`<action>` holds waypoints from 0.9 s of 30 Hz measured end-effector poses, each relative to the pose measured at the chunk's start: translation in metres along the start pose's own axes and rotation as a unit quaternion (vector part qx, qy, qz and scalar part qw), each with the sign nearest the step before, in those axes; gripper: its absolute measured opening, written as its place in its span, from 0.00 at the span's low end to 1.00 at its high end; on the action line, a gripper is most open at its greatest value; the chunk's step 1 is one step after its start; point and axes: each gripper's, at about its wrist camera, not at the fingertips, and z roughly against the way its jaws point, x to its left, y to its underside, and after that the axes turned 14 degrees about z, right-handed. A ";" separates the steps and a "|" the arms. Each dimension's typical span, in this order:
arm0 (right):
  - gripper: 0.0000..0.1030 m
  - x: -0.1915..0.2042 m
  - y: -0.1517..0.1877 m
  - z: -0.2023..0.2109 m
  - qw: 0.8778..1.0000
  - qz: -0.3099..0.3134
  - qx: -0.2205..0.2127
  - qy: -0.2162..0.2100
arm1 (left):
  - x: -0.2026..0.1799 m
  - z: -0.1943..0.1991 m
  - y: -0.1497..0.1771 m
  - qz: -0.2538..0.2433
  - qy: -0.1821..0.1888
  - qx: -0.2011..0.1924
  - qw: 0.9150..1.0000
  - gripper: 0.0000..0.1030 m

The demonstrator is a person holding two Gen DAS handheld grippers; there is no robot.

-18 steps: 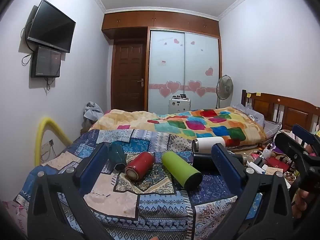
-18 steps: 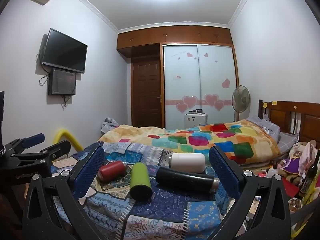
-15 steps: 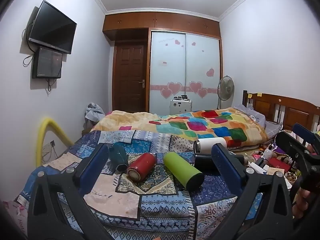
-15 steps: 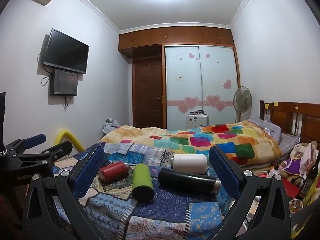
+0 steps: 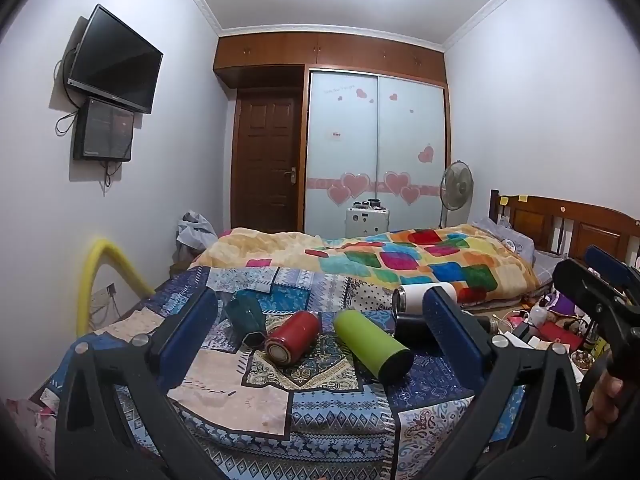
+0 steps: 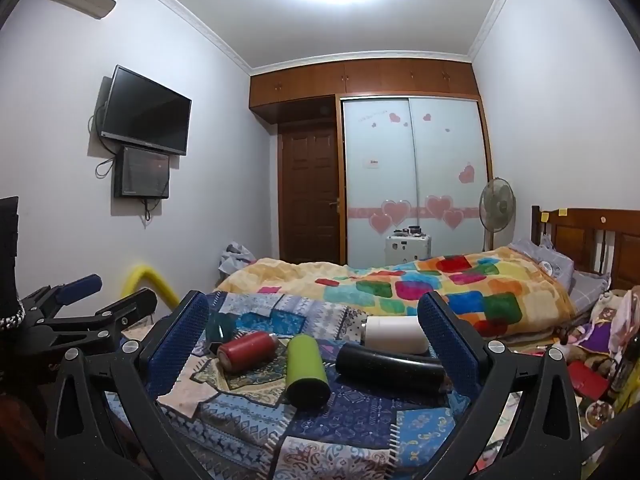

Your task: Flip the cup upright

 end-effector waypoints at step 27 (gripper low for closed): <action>1.00 -0.008 0.001 0.013 1.000 -0.014 -0.005 -0.001 | -0.010 0.015 0.002 -0.018 0.009 -0.024 1.000 1.00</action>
